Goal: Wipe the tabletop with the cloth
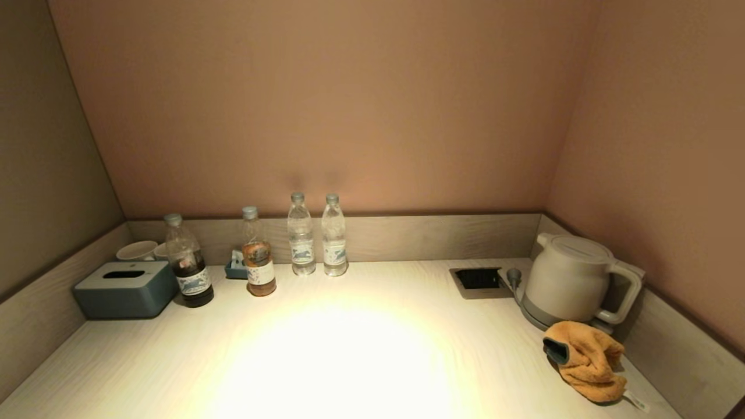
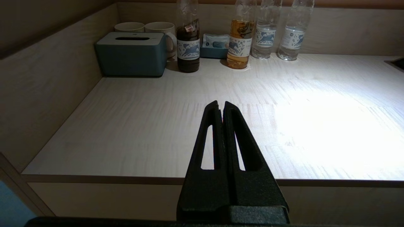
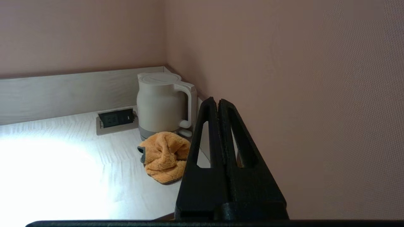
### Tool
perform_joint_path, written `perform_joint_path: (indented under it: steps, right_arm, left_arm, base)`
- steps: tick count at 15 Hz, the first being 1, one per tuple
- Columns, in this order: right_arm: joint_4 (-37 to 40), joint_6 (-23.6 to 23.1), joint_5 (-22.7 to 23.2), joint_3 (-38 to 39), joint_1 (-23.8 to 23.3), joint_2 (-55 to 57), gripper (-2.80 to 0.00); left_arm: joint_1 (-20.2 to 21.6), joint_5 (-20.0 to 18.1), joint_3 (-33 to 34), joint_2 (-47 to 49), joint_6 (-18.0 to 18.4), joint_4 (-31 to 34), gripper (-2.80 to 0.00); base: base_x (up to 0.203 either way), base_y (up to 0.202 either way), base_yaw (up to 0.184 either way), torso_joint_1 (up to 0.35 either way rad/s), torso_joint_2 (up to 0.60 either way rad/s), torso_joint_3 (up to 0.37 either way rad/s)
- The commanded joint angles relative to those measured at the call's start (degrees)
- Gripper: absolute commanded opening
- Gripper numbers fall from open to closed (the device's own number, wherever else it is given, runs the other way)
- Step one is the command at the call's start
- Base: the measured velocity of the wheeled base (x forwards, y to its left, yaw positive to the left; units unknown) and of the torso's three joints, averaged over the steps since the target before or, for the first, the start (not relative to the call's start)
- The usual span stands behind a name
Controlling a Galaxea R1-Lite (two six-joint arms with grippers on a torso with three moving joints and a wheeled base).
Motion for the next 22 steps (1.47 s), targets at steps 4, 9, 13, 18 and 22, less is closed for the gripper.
perform_joint_path:
  steps: [4, 9, 13, 18, 22]
  right_arm:
    - [-0.44, -0.25, 3.35, 1.99, 0.02, -4.47, -2.8]
    - [-5.42, -1.22, 13.26, 9.69, 0.02, -4.47, -2.8]
    - [-10.55, -2.4, 14.56, 16.26, 0.02, -4.47, -2.8]
    - [-11.07, -2.47, 15.77, 19.79, 0.02, -4.47, -2.8]
    - [-10.79, -2.39, 17.17, 20.81, 0.02, -4.55, -2.8]
  left_arm:
    - [0.02, -0.02, 0.0, 0.09, -0.03, -0.02, -2.8]
    - [0.02, -0.02, 0.0, 0.09, -0.03, -0.02, -2.8]
    - [0.02, -0.02, 0.0, 0.09, -0.03, -0.02, -2.8]
    - [0.02, -0.02, 0.0, 0.09, -0.03, -0.02, -2.8]
    - [0.02, -0.02, 0.0, 0.09, -0.03, -0.02, -2.8]
  base:
    - [0.0, 0.0, 0.0, 0.0, 0.0, 0.0]
    - [0.0, 0.0, 0.0, 0.0, 0.0, 0.0]
    - [0.0, 0.0, 0.0, 0.0, 0.0, 0.0]
    - [0.0, 0.0, 0.0, 0.0, 0.0, 0.0]
    - [0.0, 0.0, 0.0, 0.0, 0.0, 0.0]
